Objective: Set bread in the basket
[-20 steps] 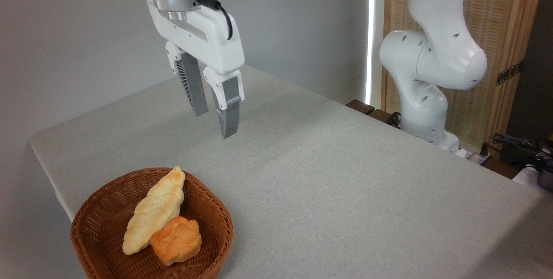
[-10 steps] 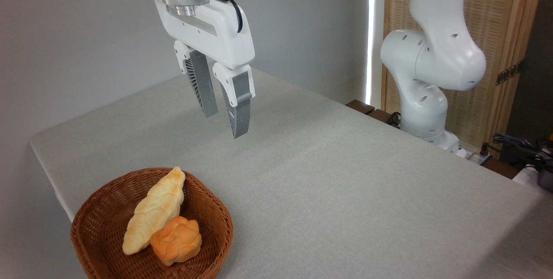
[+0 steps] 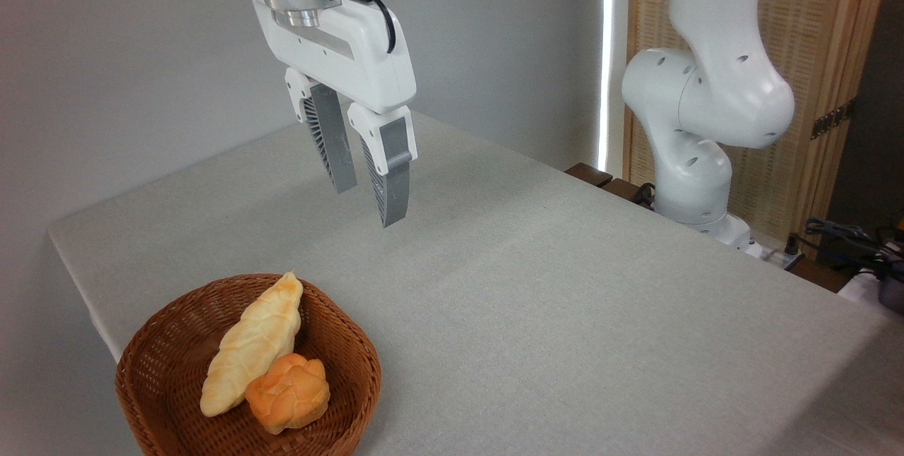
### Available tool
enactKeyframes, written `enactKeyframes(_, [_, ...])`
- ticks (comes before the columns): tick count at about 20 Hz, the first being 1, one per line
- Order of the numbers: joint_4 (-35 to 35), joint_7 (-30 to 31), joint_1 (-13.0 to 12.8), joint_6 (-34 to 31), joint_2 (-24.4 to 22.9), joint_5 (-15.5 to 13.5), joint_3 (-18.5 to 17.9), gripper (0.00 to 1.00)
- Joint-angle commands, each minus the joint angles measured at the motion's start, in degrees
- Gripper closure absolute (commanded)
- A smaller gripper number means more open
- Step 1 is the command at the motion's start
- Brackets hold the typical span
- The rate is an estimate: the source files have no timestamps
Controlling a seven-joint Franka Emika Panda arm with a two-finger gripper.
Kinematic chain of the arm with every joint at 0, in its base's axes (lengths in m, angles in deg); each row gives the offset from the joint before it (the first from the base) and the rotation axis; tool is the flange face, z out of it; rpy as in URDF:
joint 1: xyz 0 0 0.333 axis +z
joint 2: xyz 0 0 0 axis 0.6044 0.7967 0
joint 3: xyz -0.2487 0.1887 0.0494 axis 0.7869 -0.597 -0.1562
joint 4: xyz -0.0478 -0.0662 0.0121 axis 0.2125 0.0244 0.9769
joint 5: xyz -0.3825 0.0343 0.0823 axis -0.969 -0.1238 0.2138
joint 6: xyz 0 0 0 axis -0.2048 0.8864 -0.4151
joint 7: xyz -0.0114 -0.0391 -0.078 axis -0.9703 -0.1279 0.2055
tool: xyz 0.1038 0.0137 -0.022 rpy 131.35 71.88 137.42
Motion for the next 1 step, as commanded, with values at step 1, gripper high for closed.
enactKeyframes(1, [-0.15,-0.24,-0.49,-1.04,-0.55,0.8,-0.67,0.0])
